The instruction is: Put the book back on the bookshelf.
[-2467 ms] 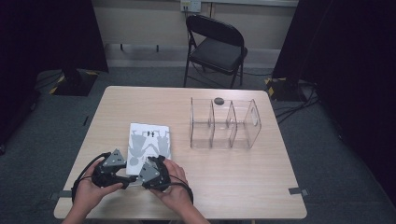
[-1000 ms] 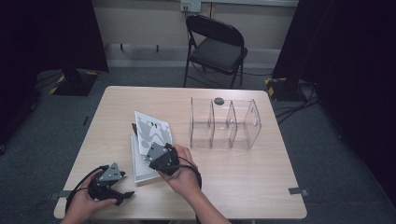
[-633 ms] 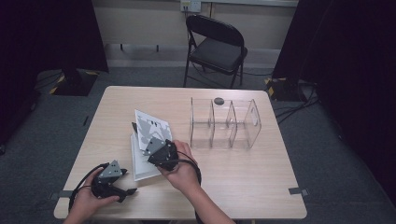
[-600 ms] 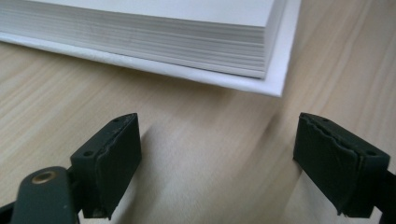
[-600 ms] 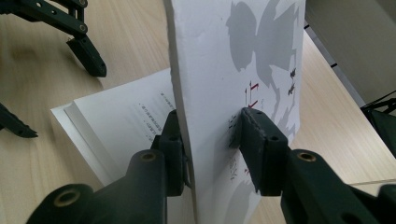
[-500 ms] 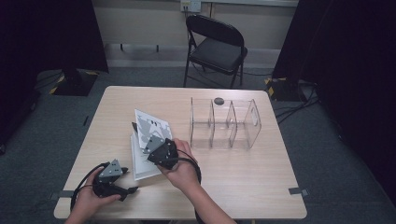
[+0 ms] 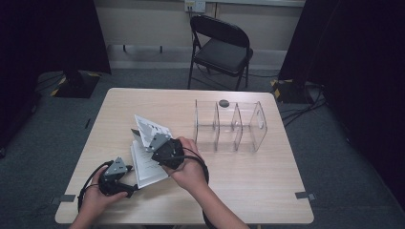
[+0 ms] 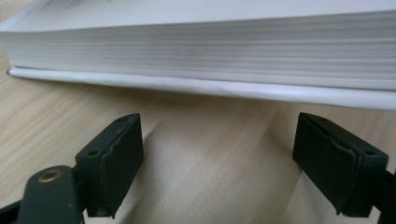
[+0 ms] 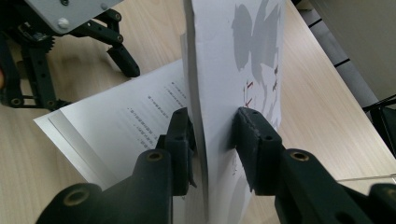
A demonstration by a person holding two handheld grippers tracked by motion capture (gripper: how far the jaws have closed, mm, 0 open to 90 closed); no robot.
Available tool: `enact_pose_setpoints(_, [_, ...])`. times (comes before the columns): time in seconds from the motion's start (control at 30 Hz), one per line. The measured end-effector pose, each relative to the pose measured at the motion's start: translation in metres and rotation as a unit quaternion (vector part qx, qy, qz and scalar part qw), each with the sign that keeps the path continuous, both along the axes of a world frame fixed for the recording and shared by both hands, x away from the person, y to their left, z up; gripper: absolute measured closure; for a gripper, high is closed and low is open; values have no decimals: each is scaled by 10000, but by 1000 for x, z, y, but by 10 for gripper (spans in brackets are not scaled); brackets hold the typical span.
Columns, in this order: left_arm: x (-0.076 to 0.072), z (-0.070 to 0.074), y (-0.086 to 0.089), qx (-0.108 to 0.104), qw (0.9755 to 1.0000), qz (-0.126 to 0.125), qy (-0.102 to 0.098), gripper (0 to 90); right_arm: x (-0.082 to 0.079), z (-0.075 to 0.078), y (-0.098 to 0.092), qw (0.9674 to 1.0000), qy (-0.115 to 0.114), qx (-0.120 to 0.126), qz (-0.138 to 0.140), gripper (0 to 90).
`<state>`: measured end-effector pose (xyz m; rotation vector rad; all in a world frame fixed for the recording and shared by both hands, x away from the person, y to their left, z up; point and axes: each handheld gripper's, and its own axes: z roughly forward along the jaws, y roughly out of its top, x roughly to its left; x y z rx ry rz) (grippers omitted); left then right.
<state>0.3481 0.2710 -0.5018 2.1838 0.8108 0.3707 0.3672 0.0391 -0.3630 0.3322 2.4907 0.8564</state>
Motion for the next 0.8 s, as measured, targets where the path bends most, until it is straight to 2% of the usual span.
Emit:
enact_pose_setpoints(0.03, [1,0,0,11,10000,72,-6,161,0,2,0,10000,18,11,2,666])
enact_pose_setpoints(0.27, [4,1,0,16,9999,116,18,198,-1,1,2,10000,23,-24,28,665])
enact_pose_setpoints(0.4, [8,1,3,-44,9995,297,56,199,0,2,1,10000,90,-19,28,665])
enact_pose_setpoints(0.63, [11,5,-2,-50,9996,276,-21,200,0,4,1,9999,144,-80,41,664])
enact_pose_setpoints(0.7, [10,9,-2,-57,9995,316,54,200,0,6,1,9998,138,-120,55,666])
enact_pose_setpoints(0.77, [10,10,-1,-52,9995,314,35,202,0,7,1,9998,143,-123,46,666])
enact_pose_setpoints(0.8, [7,13,1,20,9993,331,-174,202,0,8,1,9998,155,-123,61,666])
